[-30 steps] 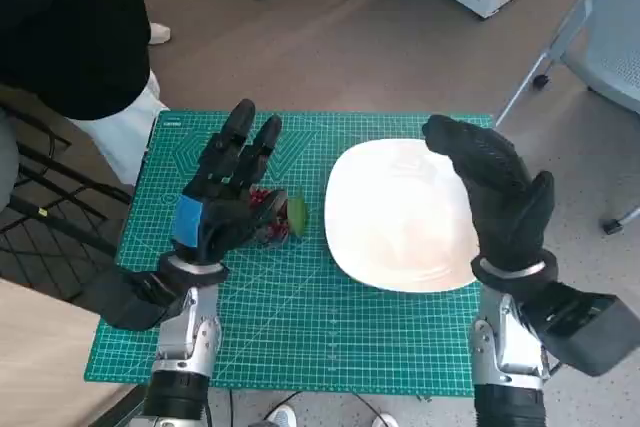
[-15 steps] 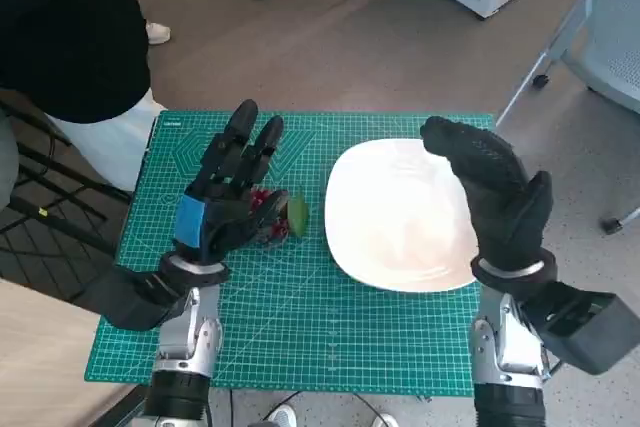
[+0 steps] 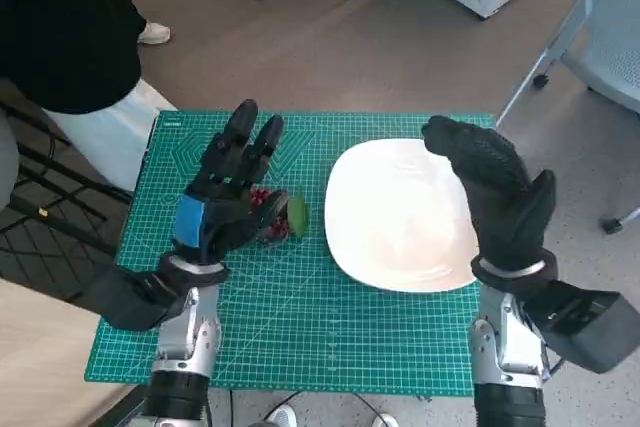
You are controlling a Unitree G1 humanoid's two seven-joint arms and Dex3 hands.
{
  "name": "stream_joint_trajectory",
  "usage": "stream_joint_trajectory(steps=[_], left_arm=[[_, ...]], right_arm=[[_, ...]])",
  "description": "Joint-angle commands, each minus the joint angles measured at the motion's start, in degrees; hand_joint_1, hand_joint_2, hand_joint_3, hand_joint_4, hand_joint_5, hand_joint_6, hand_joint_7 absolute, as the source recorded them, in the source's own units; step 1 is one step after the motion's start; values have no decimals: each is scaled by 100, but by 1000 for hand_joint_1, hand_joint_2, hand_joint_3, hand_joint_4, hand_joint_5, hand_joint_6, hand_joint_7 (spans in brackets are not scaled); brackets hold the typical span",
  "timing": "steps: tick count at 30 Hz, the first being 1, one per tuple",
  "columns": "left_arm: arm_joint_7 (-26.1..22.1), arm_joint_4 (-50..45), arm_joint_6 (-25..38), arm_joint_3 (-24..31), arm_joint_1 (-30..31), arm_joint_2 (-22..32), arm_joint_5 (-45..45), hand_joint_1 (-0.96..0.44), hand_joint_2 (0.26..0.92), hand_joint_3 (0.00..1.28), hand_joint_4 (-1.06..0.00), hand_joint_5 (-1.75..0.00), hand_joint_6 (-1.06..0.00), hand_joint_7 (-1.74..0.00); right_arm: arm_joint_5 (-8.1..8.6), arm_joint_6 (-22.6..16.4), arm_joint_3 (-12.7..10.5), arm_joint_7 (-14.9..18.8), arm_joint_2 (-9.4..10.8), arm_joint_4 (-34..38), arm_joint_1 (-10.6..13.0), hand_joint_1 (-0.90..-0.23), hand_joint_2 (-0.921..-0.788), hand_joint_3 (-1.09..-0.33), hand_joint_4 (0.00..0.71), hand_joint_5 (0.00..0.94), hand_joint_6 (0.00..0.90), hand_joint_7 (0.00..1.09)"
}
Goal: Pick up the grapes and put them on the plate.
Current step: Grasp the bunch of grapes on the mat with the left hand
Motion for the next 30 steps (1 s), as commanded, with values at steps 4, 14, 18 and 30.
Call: stream_joint_trajectory(steps=[4,14,18,30], left_arm=[[-3,-1019,837,-59,275,1303,1114,-372,918,194,-70,0,-141,0],[-252,-2800,3120,-351,532,2982,3208,-482,784,7,-1,1,-31,-11],[-33,-2925,3594,-529,510,2993,3654,-444,743,2,1,1,-70,-26],[-62,-2551,4036,-1021,251,3088,3965,-420,730,0,1,1,-128,-30]], right_arm=[[3,70,-15,34,-6,23,74,-419,-921,-553,285,0,-1,595],[-9,80,-41,21,-39,34,58,-405,-921,-558,287,1,-1,594],[-29,71,-48,7,-51,47,45,-406,-921,-558,288,2,0,594],[-78,11,-73,1,-76,122,-7,-416,-921,-558,289,2,-1,596]])
